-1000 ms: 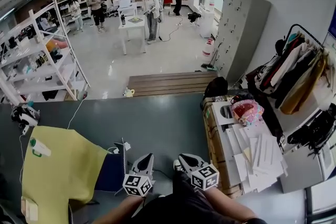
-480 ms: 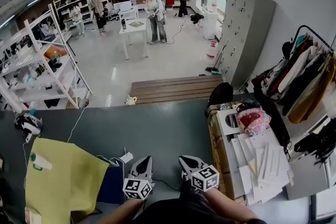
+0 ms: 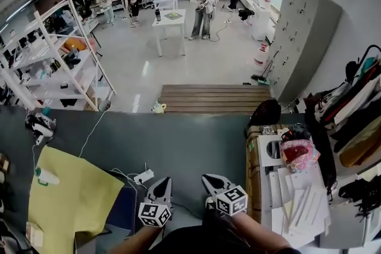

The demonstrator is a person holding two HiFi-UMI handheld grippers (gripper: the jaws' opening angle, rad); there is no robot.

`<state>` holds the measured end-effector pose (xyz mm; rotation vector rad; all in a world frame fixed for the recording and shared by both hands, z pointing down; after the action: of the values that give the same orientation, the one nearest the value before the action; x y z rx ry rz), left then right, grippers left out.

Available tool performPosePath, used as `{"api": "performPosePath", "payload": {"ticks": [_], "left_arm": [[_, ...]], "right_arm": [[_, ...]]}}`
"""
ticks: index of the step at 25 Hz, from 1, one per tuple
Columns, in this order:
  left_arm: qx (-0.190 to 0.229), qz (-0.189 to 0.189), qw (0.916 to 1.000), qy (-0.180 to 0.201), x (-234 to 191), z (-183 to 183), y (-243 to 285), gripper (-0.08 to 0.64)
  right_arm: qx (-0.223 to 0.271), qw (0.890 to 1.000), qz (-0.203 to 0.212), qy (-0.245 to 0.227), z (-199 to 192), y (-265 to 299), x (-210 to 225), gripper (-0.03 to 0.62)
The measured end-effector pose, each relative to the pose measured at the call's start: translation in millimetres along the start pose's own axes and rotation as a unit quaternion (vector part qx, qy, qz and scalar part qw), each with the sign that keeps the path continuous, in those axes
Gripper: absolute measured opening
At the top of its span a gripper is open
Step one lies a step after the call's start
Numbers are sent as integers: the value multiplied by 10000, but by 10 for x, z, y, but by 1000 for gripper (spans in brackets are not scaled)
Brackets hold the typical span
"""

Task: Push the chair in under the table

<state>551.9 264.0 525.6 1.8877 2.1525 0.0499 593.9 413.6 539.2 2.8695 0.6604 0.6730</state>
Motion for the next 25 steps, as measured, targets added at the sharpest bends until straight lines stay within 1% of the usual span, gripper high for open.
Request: {"api": "performPosePath", "payload": {"ticks": [8, 11, 14, 16, 18, 22, 25], "left_arm": [[-42, 562, 9984, -9, 19, 136, 511, 8], [26, 785, 9969, 70, 25, 215, 620, 8], [95, 1061, 9941, 228, 17, 238, 660, 8], [88, 1221, 9917, 387, 7, 245, 619, 8], [45, 1337, 9899, 467, -25, 239, 548, 8], [86, 1588, 9866, 376, -150, 214, 383, 8], [123, 1777, 9835, 324, -309, 218, 242, 8]], "right_arm": [[-161, 9983, 558, 91, 311, 354, 582, 14], [-257, 9963, 823, 65, 345, 531, 770, 14], [-419, 9926, 1139, -42, 331, 727, 889, 14], [-482, 9896, 1350, -91, 353, 850, 875, 14], [-440, 9870, 1545, -77, 392, 951, 806, 14], [-517, 9824, 1792, -131, 345, 1141, 664, 14], [-621, 9781, 1975, -228, 353, 1270, 446, 14]]}}
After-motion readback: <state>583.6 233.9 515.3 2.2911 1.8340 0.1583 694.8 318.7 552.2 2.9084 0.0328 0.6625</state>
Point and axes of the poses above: the fingertips, and each gripper's own axes: y forward along the fingers, x to its right, z out of its top, the point moved 2 cm from there along -y, backward along the fingers, and after that the axes turned 9 degrees about z, right-handed, at the moved point
